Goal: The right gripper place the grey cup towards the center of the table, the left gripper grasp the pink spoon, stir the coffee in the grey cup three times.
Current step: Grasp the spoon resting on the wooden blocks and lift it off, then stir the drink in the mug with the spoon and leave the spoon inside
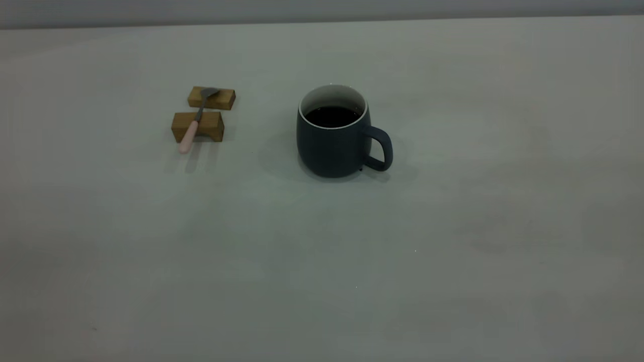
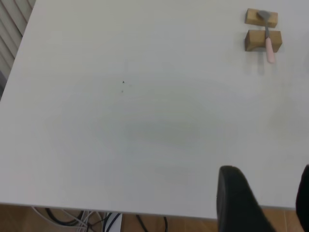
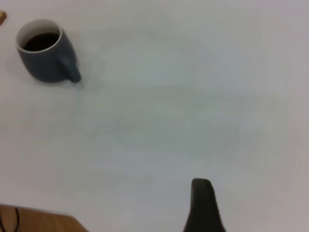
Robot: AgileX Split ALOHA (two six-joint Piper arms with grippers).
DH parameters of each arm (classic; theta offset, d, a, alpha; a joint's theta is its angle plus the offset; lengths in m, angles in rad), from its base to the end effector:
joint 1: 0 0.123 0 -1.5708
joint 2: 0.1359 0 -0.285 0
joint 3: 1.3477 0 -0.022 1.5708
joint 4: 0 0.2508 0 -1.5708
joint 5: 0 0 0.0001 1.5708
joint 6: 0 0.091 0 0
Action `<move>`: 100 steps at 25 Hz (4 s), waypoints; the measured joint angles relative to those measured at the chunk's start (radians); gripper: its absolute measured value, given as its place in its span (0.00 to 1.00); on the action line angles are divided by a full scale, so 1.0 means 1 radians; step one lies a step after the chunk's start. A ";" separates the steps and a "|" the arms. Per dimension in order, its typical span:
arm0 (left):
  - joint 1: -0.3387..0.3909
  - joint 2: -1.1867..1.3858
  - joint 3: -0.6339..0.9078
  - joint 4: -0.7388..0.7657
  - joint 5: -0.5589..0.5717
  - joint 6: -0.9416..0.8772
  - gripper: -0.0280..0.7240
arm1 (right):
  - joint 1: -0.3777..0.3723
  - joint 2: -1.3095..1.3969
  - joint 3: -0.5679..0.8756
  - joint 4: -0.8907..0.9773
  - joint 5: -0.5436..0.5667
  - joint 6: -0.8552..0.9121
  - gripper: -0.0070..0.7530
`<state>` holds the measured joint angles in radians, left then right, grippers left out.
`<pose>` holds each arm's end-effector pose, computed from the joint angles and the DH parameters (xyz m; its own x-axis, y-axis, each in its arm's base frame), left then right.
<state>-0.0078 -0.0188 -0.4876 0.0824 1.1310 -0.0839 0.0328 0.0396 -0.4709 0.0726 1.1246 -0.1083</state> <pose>-0.0094 0.0069 0.2684 -0.5074 -0.0446 -0.8605 -0.0811 0.9967 -0.0039 0.0007 0.0060 0.2644 -0.5602 -0.0951 -0.8229 -0.1299 0.9912 -0.0261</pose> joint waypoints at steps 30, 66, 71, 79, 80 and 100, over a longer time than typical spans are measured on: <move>0.000 0.005 -0.006 0.018 -0.008 -0.022 0.53 | -0.005 -0.019 0.001 -0.003 0.004 0.002 0.79; -0.212 2.104 -0.747 -0.125 -0.583 -0.045 0.89 | -0.008 -0.019 0.001 -0.003 0.004 0.002 0.79; -0.222 2.237 -0.815 -0.125 -0.630 -0.051 0.89 | -0.008 -0.019 0.001 -0.003 0.004 0.002 0.79; -0.237 2.376 -0.918 -0.125 -0.663 -0.052 0.87 | -0.008 -0.019 0.001 -0.003 0.004 0.002 0.79; -0.240 2.380 -0.919 -0.125 -0.680 -0.052 0.86 | -0.008 -0.019 0.001 -0.003 0.004 0.002 0.79; -0.243 2.200 -1.015 -0.219 -0.467 -0.376 0.26 | -0.008 -0.019 0.001 -0.003 0.004 0.003 0.79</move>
<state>-0.2503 2.1812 -1.5029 -0.1370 0.6640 -0.4595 0.0245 0.0207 -0.4697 0.0693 1.1282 -0.1052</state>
